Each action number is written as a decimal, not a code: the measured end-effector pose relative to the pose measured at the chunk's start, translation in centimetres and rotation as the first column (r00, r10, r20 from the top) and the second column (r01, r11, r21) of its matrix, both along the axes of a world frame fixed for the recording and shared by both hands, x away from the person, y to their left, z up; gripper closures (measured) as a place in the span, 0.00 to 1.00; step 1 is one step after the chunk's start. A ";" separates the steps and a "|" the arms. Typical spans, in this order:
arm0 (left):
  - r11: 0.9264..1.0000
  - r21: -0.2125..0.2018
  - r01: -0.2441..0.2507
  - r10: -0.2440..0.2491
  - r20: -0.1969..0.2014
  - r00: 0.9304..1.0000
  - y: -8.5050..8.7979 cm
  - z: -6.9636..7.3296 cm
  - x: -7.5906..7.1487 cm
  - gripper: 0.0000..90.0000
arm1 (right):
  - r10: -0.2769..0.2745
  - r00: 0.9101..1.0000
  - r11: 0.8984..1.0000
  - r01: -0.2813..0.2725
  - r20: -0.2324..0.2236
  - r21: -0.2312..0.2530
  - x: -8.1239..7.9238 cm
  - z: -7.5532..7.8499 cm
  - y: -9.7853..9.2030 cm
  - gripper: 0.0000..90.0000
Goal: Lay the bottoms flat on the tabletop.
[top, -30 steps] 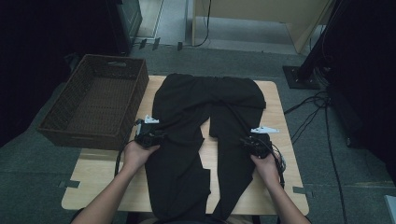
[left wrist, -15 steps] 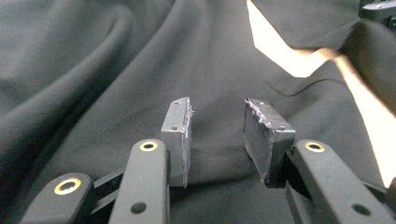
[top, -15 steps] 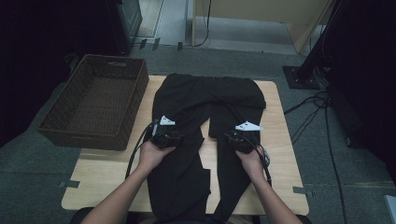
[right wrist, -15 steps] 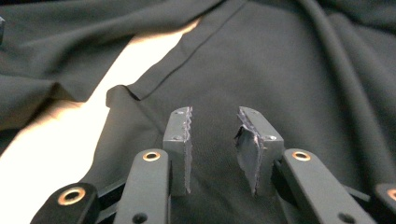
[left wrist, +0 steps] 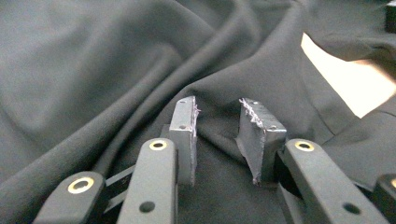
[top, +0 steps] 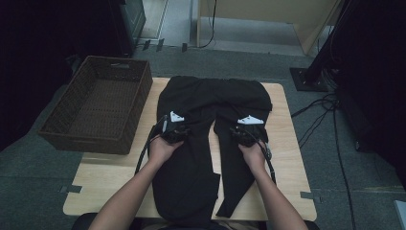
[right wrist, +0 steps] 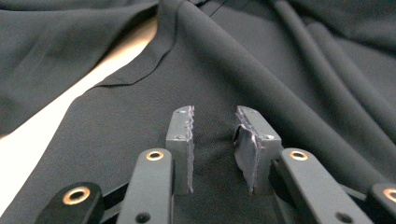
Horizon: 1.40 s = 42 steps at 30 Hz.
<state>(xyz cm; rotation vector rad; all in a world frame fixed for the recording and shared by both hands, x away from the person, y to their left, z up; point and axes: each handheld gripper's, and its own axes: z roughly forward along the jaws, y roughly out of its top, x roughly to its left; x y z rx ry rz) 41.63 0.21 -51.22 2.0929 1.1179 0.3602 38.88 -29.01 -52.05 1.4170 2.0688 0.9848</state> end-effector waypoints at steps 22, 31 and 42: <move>0.999 -0.008 0.053 -0.053 -0.021 0.998 1.5 0.1 -3.4 0.74 | 0.108 0.994 0.994 -0.107 -0.019 0.012 -4.6 0.1 0.8 0.67; 0.999 -0.038 0.038 -0.039 -0.030 0.999 1.4 0.0 -3.9 0.73 | 0.148 0.989 0.988 -0.147 -0.027 0.054 -5.3 0.8 0.5 0.62; 0.996 -0.022 0.083 -0.084 -0.043 0.996 1.4 0.3 -4.4 0.61 | 0.221 0.975 0.975 -0.221 -0.032 -0.007 -9.1 0.3 2.0 0.64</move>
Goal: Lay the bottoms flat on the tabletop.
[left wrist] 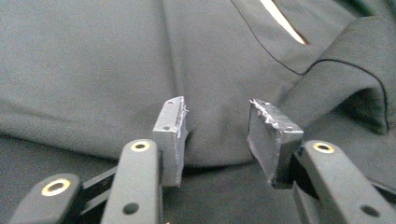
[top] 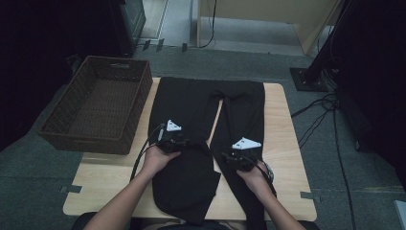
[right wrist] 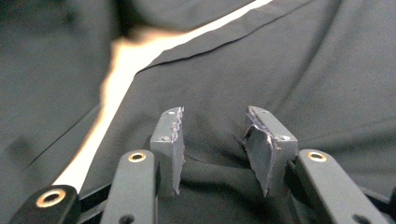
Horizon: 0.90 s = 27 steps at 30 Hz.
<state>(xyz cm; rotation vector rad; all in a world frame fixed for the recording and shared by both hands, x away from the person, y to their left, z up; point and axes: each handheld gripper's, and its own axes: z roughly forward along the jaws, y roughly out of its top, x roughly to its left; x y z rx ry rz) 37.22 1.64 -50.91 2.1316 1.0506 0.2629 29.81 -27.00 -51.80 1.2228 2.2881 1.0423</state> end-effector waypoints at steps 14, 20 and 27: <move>0.999 0.011 0.044 -0.043 -0.032 0.999 -0.2 0.2 -1.0 0.63 | -0.021 1.000 0.997 0.020 0.016 0.072 0.4 1.8 -1.6 0.60; 0.999 -0.014 0.036 -0.036 -0.008 0.999 0.2 -0.1 -1.4 0.65 | -0.022 0.999 0.996 0.019 0.034 0.086 3.0 1.5 1.3 0.57; 0.999 -0.018 0.039 -0.039 -0.031 0.999 0.4 0.0 -1.6 0.65 | -0.086 0.996 0.996 0.086 0.036 0.008 4.9 -0.3 2.9 0.59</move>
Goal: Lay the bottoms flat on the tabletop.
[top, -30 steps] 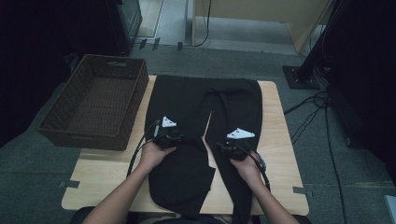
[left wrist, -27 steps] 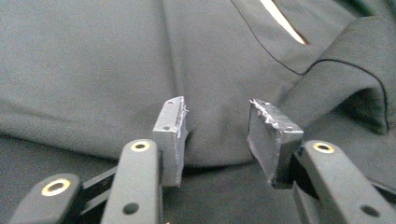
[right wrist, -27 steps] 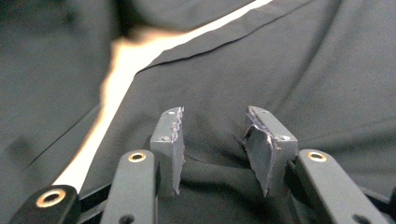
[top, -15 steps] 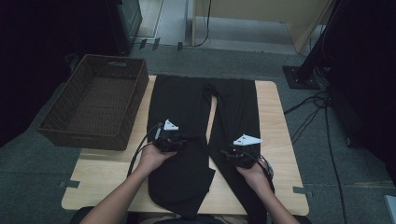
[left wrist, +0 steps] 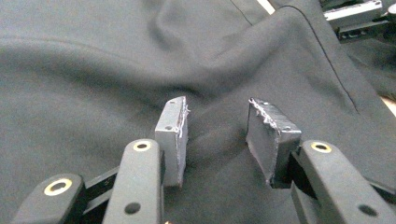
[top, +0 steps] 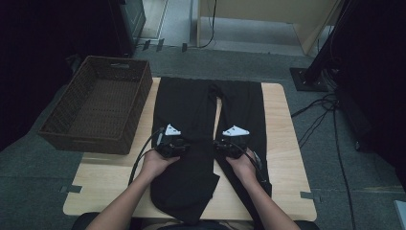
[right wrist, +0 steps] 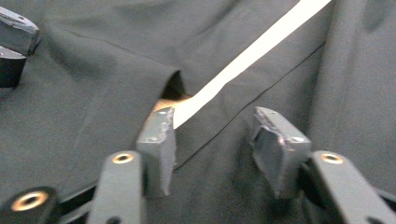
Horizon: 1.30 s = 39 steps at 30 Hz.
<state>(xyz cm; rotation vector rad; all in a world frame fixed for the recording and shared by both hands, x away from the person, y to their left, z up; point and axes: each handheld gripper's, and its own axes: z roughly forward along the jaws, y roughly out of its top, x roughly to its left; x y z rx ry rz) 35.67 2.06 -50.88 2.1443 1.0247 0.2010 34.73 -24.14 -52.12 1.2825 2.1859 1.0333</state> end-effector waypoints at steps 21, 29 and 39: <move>0.999 -0.032 0.028 -0.028 0.000 1.000 0.4 1.2 -0.3 0.57 | 0.117 0.989 0.991 -0.111 -0.094 0.073 -3.6 0.5 1.4 0.99; 0.987 -0.136 0.081 -0.078 0.026 0.997 -2.5 1.4 2.0 0.50 | 0.112 0.989 0.990 -0.103 -0.096 0.095 -3.3 0.4 1.3 0.98; 0.993 0.004 0.115 -0.115 0.044 0.992 -4.4 -0.3 1.8 0.66 | 0.103 0.990 0.989 -0.092 -0.095 0.112 -2.8 0.3 1.3 0.98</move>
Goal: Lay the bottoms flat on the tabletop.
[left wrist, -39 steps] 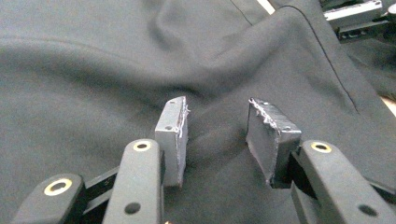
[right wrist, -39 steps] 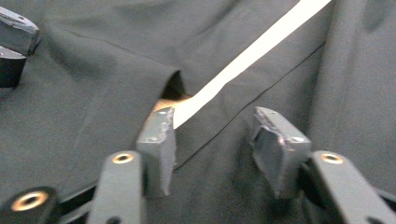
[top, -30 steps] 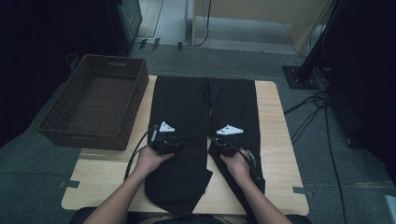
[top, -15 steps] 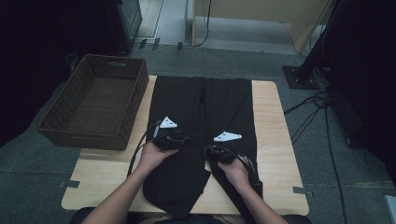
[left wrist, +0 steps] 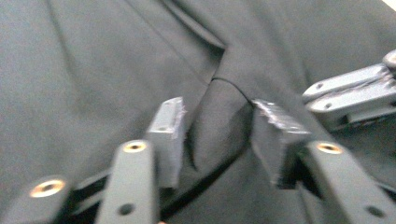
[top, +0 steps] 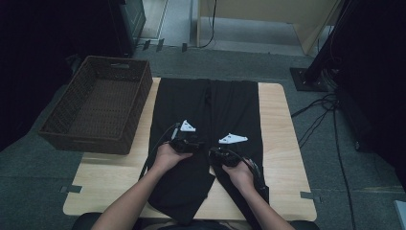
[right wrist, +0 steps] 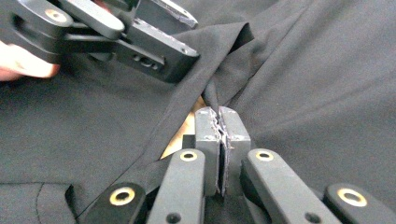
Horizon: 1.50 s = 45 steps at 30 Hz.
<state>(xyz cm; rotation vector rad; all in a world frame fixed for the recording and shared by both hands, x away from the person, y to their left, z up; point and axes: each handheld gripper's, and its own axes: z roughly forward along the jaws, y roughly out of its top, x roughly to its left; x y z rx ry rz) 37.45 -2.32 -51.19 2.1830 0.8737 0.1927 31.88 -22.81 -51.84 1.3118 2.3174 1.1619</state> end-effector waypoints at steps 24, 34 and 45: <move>0.981 0.072 0.181 -0.168 -0.152 0.974 3.3 1.1 -8.8 1.00 | 0.136 0.988 0.991 -0.136 -0.075 0.012 -6.0 0.7 0.4 0.94; 0.989 0.027 0.147 -0.140 -0.167 0.976 4.3 1.3 -9.4 0.99 | -0.044 0.994 0.999 0.042 0.095 0.024 -1.9 2.6 -3.5 0.65; 0.988 0.057 0.146 -0.135 -0.156 0.978 4.7 1.5 -9.4 1.00 | -0.251 0.964 0.965 0.256 0.091 -0.057 4.2 0.5 -7.3 0.50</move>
